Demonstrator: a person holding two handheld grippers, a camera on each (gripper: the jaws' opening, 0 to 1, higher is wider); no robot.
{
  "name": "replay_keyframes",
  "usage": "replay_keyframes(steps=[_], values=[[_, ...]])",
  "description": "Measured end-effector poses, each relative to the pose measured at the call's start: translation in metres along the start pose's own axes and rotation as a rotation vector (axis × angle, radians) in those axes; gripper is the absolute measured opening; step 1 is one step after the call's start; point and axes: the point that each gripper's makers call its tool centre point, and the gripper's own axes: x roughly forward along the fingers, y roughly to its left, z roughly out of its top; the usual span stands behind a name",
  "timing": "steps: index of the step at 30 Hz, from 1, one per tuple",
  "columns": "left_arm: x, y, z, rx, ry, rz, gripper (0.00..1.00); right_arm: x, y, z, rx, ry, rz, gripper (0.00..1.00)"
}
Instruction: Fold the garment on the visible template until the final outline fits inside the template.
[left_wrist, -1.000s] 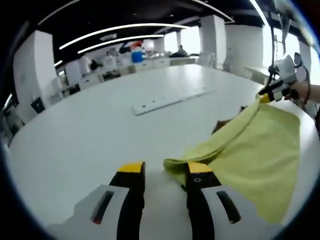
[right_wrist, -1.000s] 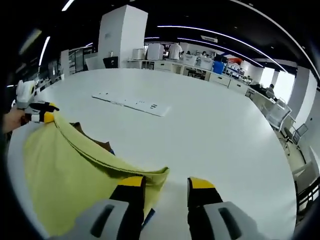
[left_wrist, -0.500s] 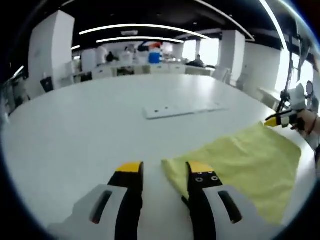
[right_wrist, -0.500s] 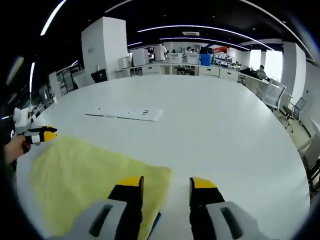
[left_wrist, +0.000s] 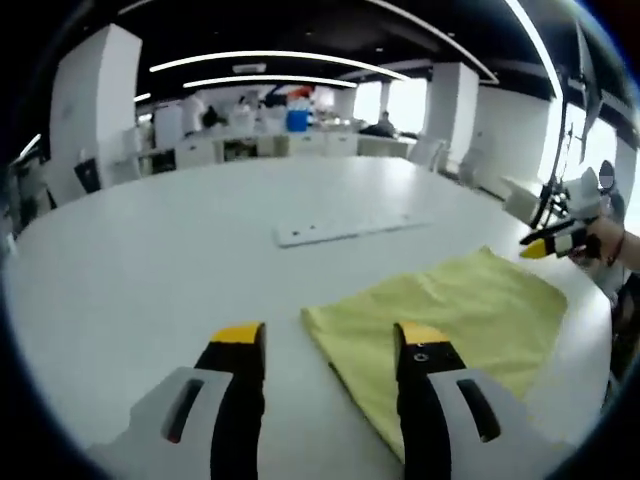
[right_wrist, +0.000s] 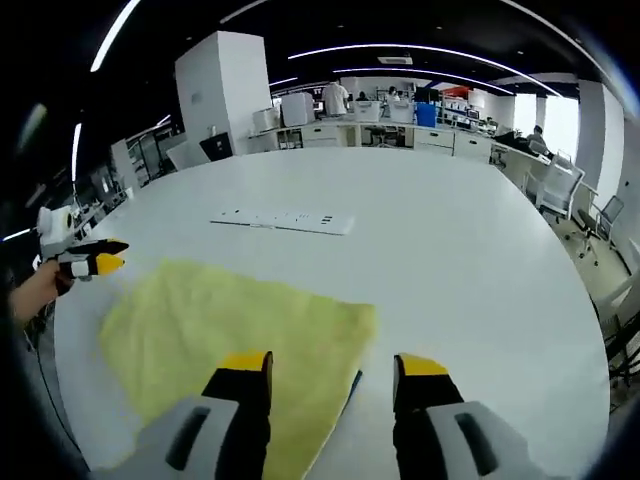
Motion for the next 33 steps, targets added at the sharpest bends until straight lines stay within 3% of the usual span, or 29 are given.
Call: replay_keyframes(steps=[8, 20, 33], values=[[-0.035, -0.02, -0.01, 0.042, 0.021, -0.052, 0.52, -0.035, 0.019, -0.019, -0.048, 0.029, 0.027, 0.51], [-0.075, -0.036, -0.046, 0.055, 0.086, -0.108, 0.47, -0.069, 0.04, -0.062, -0.032, 0.072, 0.076, 0.46], [-0.083, -0.047, -0.084, -0.025, 0.11, -0.075, 0.36, -0.07, 0.05, -0.093, -0.001, 0.078, 0.075, 0.22]])
